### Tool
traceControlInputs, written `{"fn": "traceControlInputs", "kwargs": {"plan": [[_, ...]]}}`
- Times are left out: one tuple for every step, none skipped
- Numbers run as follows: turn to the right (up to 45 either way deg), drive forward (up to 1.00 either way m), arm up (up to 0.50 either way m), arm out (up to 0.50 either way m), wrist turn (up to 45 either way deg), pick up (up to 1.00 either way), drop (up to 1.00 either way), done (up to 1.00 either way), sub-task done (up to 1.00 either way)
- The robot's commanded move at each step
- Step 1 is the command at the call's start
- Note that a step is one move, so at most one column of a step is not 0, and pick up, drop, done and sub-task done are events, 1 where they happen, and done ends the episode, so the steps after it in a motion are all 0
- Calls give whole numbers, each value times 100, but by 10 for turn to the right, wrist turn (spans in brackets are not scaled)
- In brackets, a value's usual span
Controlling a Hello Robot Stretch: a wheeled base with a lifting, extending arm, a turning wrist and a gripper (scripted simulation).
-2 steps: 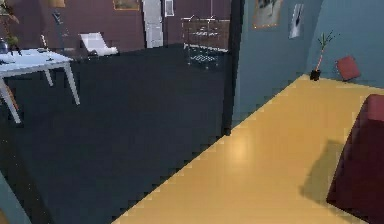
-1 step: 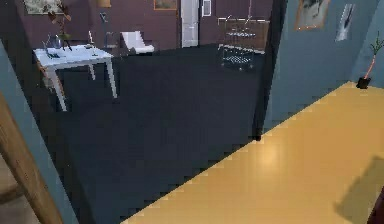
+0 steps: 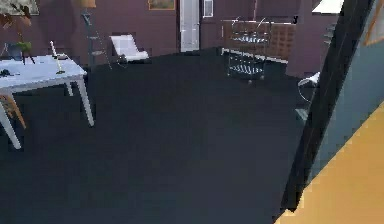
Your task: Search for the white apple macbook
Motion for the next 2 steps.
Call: {"fn": "traceControlInputs", "kwargs": {"plan": [[-360,0,0,0,0,0,0,0,0],[0,70,0,0,0,0,0,0,0]]}}
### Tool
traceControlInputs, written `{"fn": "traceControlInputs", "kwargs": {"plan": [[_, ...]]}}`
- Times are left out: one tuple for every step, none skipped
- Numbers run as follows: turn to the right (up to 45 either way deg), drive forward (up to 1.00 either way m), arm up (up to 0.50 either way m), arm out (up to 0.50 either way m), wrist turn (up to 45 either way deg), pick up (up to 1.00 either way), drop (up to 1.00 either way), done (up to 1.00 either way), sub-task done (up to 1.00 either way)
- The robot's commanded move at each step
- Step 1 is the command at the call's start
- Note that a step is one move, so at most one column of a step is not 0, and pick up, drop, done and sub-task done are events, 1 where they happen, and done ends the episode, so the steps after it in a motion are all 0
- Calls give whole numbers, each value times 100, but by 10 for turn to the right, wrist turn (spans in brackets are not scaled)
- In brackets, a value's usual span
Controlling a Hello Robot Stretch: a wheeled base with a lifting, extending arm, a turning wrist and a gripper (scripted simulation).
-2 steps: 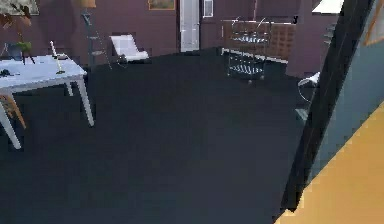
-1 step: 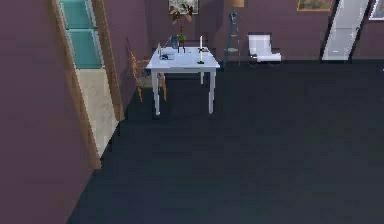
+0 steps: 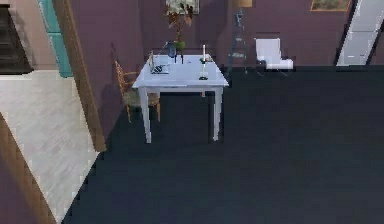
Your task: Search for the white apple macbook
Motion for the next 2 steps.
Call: {"fn": "traceControlInputs", "kwargs": {"plan": [[-150,0,0,0,0,0,0,0,0],[-30,0,0,0,0,0,0,0,0]]}}
